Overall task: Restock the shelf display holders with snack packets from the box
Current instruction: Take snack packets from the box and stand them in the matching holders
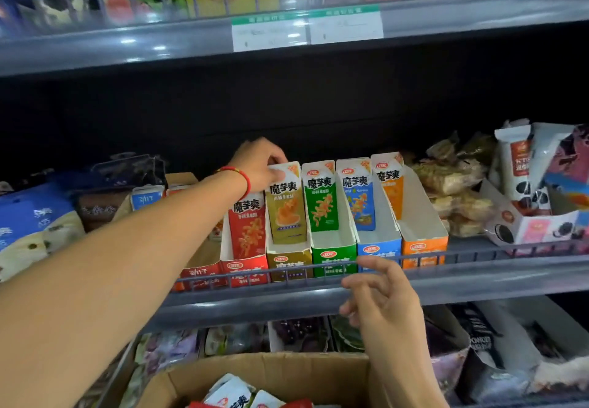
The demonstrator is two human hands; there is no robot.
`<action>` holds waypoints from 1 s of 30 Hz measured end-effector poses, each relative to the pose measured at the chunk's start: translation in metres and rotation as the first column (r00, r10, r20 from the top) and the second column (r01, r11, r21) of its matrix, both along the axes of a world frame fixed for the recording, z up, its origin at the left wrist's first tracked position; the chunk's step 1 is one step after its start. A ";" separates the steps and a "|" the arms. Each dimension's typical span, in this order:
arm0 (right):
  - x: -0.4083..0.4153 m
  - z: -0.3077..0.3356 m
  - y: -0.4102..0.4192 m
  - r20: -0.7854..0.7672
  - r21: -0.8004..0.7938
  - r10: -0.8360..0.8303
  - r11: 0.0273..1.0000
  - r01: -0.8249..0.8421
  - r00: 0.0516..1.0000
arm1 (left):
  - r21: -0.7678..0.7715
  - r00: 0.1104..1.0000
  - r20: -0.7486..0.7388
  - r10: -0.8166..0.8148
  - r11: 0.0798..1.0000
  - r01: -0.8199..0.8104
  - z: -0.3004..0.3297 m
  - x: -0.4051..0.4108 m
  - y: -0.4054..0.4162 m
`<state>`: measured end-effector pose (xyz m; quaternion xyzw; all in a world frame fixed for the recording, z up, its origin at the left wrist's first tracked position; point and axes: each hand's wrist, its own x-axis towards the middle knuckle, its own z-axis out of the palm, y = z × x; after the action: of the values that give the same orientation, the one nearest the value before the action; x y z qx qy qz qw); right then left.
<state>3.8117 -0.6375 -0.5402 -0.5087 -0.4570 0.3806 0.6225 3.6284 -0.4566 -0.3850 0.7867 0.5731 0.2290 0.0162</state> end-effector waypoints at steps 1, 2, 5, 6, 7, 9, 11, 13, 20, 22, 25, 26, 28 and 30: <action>0.001 0.000 0.000 0.009 -0.005 0.002 1.000 -0.002 1.000 | -0.017 0.999 -0.031 -0.010 1.000 0.009 -0.004 0.000 0.003; 0.001 0.000 0.000 0.019 -0.010 0.006 1.000 -0.006 1.000 | -0.027 0.998 -0.066 -0.016 1.000 0.014 -0.008 0.000 0.005; 0.002 -0.001 0.001 0.072 -0.030 0.022 0.999 -0.020 0.997 | 0.037 0.995 -0.098 -0.006 0.999 0.010 -0.016 0.001 0.012; 0.003 -0.002 0.002 0.101 -0.036 0.033 0.999 -0.029 0.994 | 0.086 0.996 -0.085 0.003 0.996 0.004 -0.017 0.001 0.012; 0.003 -0.004 0.002 0.134 -0.049 0.049 0.998 -0.043 0.990 | 0.140 0.998 -0.070 0.008 0.990 0.002 -0.019 0.000 0.010; 0.004 -0.007 0.001 0.212 -0.092 0.105 0.992 -0.088 0.972 | 0.253 1.000 -0.030 0.007 0.967 0.001 -0.024 -0.005 0.001; 0.003 -0.010 -0.001 0.313 -0.164 0.209 0.973 -0.164 0.927 | 0.344 0.998 0.058 -0.026 0.939 0.005 -0.034 -0.014 -0.023; -0.002 -0.016 -0.001 0.450 -0.250 0.337 0.936 -0.246 0.827 | 0.403 0.988 0.106 -0.111 0.914 0.059 -0.055 -0.027 -0.061; -0.032 -0.065 0.018 0.718 -0.651 0.684 0.725 -0.224 0.127 | -0.200 0.933 0.095 -0.348 0.911 0.361 -0.199 -0.093 -0.203; -0.048 -0.087 0.017 0.698 -0.700 0.715 0.673 -0.241 -0.032 | -0.446 0.939 -0.010 -0.344 0.842 0.303 -0.237 -0.114 -0.218; -0.063 -0.129 0.012 0.607 -0.780 0.792 0.578 -0.241 -0.066 | -0.691 0.871 -0.253 -0.422 0.709 0.142 -0.258 -0.133 -0.225; -0.066 -0.142 0.010 0.583 -0.801 0.808 0.552 -0.230 -0.088 | -0.726 0.872 -0.245 -0.424 0.676 0.125 -0.258 -0.136 -0.225; -0.074 -0.160 0.005 0.590 -0.802 0.796 0.559 -0.212 -0.136 | -0.720 0.898 -0.201 -0.390 0.681 0.135 -0.258 -0.141 -0.225; -0.082 -0.171 -0.001 0.662 -0.749 0.730 0.632 -0.201 -0.169 | -0.674 0.899 -0.254 -0.356 0.732 0.100 -0.252 -0.144 -0.227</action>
<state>3.7301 -0.6384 -0.7108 -0.5150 -0.8104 0.2234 -0.1680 3.4840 -0.6834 -0.6372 0.8260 0.5060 -0.1370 0.2072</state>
